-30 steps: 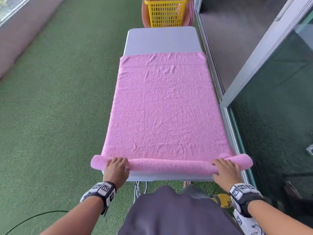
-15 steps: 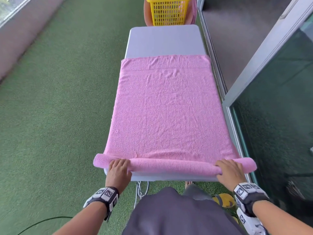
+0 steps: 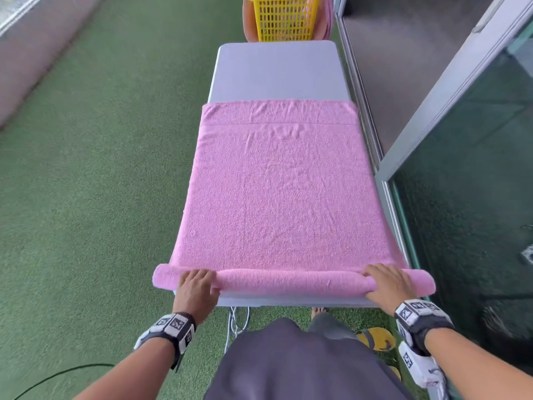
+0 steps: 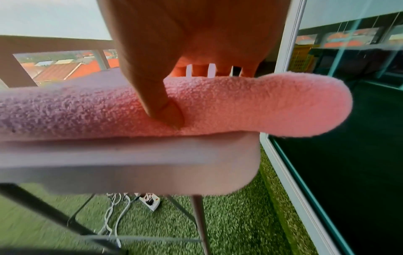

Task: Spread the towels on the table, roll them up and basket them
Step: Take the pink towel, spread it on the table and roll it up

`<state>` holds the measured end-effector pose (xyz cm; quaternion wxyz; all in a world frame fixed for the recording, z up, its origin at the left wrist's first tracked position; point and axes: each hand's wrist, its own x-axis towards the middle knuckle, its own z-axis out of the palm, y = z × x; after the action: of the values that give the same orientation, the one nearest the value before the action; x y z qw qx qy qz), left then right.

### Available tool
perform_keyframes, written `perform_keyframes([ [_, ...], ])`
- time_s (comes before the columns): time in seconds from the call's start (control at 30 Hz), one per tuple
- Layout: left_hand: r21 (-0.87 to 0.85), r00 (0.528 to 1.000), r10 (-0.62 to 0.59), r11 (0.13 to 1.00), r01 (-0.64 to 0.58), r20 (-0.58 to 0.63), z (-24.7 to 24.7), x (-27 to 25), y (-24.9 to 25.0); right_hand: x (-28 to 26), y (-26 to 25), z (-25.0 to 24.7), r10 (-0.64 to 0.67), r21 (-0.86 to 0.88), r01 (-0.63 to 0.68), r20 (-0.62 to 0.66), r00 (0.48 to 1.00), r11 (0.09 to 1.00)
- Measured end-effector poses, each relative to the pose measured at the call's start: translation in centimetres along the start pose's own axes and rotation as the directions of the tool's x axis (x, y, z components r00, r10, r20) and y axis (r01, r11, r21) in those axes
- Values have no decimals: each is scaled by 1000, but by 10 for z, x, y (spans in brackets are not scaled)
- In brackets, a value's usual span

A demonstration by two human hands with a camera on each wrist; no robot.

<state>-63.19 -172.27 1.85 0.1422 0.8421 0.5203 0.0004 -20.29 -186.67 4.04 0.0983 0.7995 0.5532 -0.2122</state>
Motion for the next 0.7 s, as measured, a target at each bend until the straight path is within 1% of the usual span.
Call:
perform_keyframes([
  [0.03,-3,1000,18,1000,-18,-11,-6,6,-1,5,0,-5,-1,-12,1,1,1000,1000],
  [0.07,2,1000,12,1000,-12,7,-11,12,-1,9,0,-8,-2,-8,2,-18,1000,1000],
  [0.1,2,999,6,1000,-6,34,-14,18,-1,12,-1,-14,4,22,-2,-64,998,1000],
  [0.17,1,994,-60,998,60,88,-18,25,-1,15,-2,-18,19,100,-1,-179,984,995],
  [0.2,0,986,-86,996,87,146,-18,23,1,14,-3,-17,7,120,14,-171,985,993],
  [0.23,9,980,-78,997,78,184,-14,19,1,10,-4,-14,-20,119,35,-122,992,992],
  [0.3,63,975,-49,997,36,216,-6,4,0,0,-3,2,-56,15,56,-37,998,998],
  [0.37,105,978,-46,994,25,202,0,-8,-2,-8,-3,11,-49,-1,49,-53,997,999],
  [0.4,113,989,-26,994,9,149,4,-10,-4,-8,-4,10,-31,7,32,-63,998,999],
  [0.43,106,994,-12,994,0,112,2,-7,-4,-5,-6,6,-17,16,17,-42,999,1000],
  [0.5,58,996,4,998,-9,89,-9,2,-4,6,-5,-5,-22,7,22,4,1000,1000],
  [0.53,27,997,17,999,-19,76,-14,7,-5,12,-4,-12,-23,30,23,10,1000,999],
  [0.6,9,1000,1,1000,-2,22,-19,19,-9,20,-2,-23,-15,103,23,-77,997,994],
  [0.67,-4,997,-42,999,42,72,-19,22,-8,21,-3,-26,-16,142,39,-163,987,989],
  [0.7,-10,994,-32,999,33,109,-17,20,-8,17,-6,-24,-31,156,55,-155,987,986],
])
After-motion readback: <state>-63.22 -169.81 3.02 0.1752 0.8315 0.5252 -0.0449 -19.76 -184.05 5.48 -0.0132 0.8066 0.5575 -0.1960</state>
